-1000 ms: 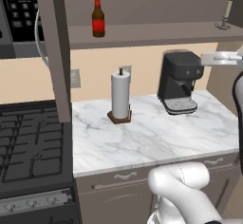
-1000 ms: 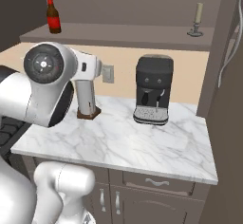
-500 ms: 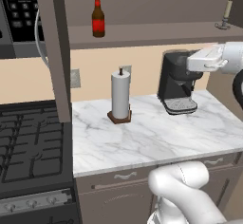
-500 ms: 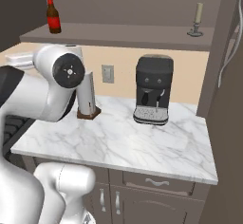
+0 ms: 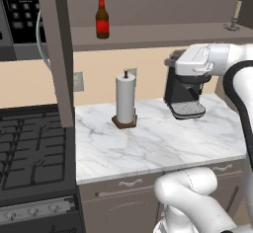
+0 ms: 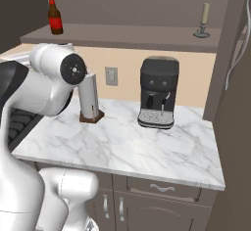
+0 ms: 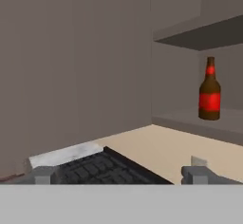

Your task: Get the candle and the beer from the cabinet and move them to the dining counter.

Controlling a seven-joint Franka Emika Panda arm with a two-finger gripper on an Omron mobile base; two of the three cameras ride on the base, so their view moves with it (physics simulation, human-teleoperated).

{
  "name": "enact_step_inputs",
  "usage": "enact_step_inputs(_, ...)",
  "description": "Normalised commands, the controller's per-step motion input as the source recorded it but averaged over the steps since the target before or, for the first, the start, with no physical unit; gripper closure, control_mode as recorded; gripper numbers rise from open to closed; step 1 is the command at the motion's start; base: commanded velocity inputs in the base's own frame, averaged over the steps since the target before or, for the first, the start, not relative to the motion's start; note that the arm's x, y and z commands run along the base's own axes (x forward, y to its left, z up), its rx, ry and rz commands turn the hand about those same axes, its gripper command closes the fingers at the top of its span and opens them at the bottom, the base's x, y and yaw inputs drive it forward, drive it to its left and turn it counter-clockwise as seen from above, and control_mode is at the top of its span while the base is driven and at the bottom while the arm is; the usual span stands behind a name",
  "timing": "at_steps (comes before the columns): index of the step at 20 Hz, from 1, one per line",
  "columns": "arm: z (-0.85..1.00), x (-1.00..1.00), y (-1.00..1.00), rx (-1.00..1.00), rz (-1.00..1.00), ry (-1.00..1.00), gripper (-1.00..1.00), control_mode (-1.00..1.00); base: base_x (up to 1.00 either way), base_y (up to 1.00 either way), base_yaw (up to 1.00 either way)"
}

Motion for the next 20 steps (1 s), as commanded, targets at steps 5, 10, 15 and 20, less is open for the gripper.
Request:
enact_step_inputs(5,0.01,0.41,0.05,0.00,0.00,-0.21,-1.00,-1.00,0.00,0.00,0.00)
enact_step_inputs(10,0.00,0.66,0.01,0.00,0.00,-0.15,-1.00,-1.00,0.00,0.00,0.00)
enact_step_inputs(15,0.00,0.72,0.20,0.00,0.01,0.02,-1.00,-1.00,0.00,0.00,0.00)
enact_step_inputs(20,0.06,0.63,0.34,-0.03,0.02,0.08,-1.00,-1.00,0.00,0.00,0.00)
